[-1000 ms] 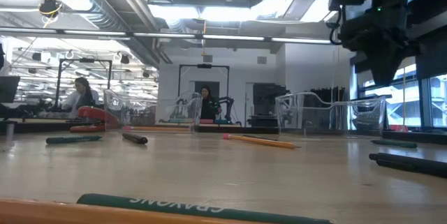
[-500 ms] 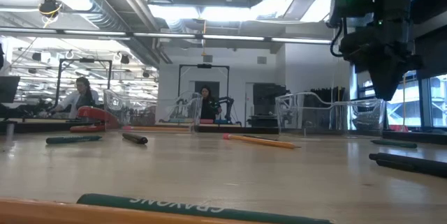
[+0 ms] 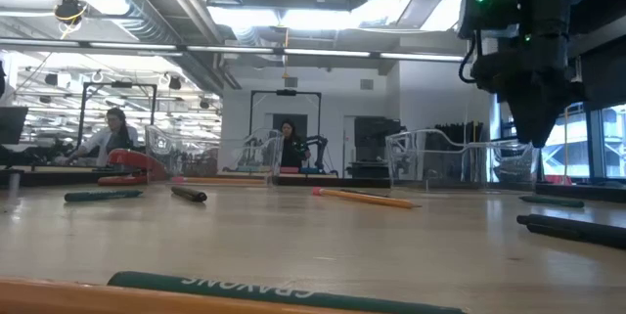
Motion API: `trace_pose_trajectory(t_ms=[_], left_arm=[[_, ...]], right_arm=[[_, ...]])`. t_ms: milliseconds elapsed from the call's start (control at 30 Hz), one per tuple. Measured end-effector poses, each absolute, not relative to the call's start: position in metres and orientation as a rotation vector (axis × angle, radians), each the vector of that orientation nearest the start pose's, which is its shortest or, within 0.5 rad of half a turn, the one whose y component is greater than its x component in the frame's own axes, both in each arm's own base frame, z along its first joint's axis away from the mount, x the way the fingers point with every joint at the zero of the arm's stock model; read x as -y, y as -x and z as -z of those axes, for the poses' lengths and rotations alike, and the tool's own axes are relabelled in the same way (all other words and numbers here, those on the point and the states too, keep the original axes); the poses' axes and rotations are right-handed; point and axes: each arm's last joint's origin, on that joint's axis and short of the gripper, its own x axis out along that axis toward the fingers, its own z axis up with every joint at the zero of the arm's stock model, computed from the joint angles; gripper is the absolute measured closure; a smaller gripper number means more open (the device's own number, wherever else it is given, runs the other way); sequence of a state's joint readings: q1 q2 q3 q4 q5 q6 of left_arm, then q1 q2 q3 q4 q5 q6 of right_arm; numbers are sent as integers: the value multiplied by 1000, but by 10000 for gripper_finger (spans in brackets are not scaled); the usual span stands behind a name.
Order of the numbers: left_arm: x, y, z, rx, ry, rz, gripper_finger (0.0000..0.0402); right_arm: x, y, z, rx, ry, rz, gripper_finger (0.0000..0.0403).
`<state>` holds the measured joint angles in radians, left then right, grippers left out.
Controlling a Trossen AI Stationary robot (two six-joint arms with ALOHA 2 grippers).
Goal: Sort crayons/erasers/pens/pencils in bins
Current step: Put the top right green crayon into the bottom transparent bin
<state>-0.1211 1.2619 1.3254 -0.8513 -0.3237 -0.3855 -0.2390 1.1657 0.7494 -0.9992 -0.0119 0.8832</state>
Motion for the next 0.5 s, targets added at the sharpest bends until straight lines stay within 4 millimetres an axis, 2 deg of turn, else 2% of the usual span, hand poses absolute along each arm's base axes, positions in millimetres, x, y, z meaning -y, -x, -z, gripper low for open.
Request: trace_pose_trajectory(t_ms=[167,500], left_arm=[[21,-247,-363,-719,191,-337,333],[21,-247,-363,-718,196,-339,333]], right_arm=[[44,-180,-198,-1288,-897,827,237],[47,-193,-170,-1443,-930,881,245]])
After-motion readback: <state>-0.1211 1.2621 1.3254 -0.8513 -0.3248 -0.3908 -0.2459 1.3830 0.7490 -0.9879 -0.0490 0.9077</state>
